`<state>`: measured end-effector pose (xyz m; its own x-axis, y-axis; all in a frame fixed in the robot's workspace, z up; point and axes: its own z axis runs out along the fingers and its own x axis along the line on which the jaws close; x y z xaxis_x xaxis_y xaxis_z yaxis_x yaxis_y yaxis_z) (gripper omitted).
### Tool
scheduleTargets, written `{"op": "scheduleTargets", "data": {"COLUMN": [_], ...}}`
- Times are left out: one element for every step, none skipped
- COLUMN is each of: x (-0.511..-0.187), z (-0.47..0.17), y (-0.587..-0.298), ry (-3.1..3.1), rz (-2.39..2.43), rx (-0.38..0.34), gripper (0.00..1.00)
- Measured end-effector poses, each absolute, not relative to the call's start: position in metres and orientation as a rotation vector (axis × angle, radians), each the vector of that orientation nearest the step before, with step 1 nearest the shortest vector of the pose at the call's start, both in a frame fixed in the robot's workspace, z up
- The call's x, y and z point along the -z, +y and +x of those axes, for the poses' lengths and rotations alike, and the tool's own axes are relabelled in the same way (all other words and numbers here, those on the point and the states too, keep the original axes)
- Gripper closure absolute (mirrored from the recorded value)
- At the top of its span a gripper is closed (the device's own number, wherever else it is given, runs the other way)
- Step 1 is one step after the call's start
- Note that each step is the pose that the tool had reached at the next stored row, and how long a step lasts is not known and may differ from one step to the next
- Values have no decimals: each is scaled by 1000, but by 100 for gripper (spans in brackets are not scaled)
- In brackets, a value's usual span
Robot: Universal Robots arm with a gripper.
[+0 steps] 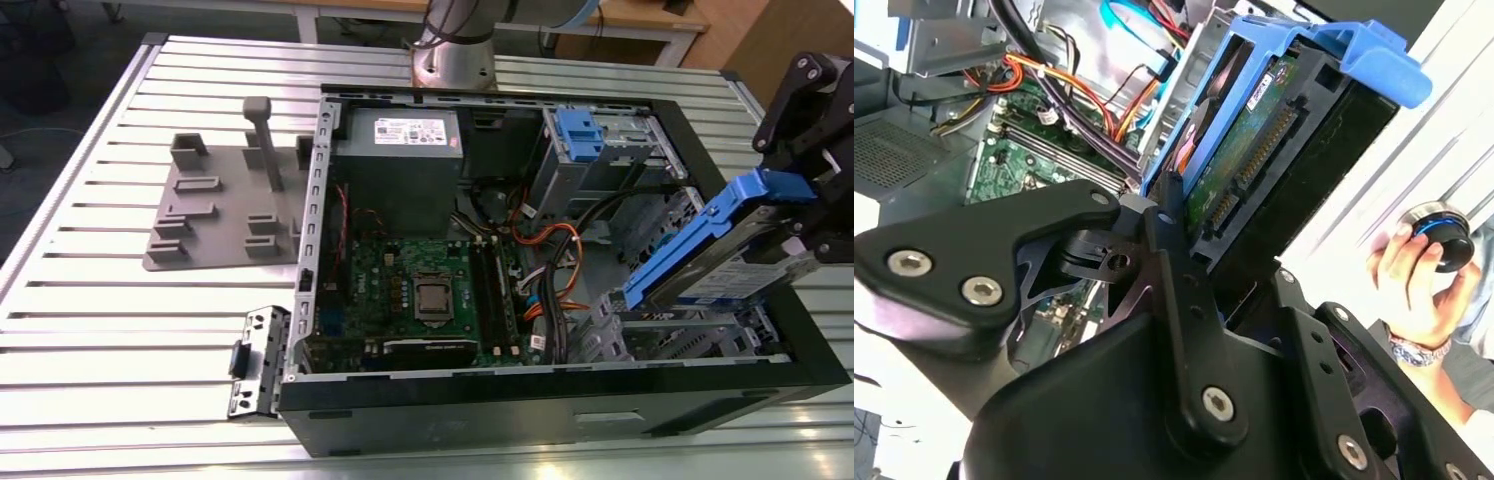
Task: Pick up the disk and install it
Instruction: 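Insert the disk into the insertion slot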
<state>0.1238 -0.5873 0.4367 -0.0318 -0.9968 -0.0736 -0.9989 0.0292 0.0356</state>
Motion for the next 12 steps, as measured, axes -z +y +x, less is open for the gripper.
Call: {"op": "scheduleTargets", "data": {"x": [-435,-434,-433,-432,-432,-431,-430,-429,-428,-426,-425,-424], "z": [123,123,123,123,123,122,122,122,122,122,122,122], "y": [-587,-586,-585,-584,-583,-582,-582,-582,-582,-582,-582,-582], "ry": [2231,2230,2230,2230,2230,2230,2230,2230,2230,2230,2230,2230], "rz": [-2168,-2169,-2170,-2170,-2170,-2170,-2170,-2170,-2170,-2170,-2170,-2170], "rx": [-120,-120,-120,-120,-120,-120,-120,-120,-120,-120,-120,-120], "gripper": [64,64,64,64,64,64,64,64,64,64,64,64]}}
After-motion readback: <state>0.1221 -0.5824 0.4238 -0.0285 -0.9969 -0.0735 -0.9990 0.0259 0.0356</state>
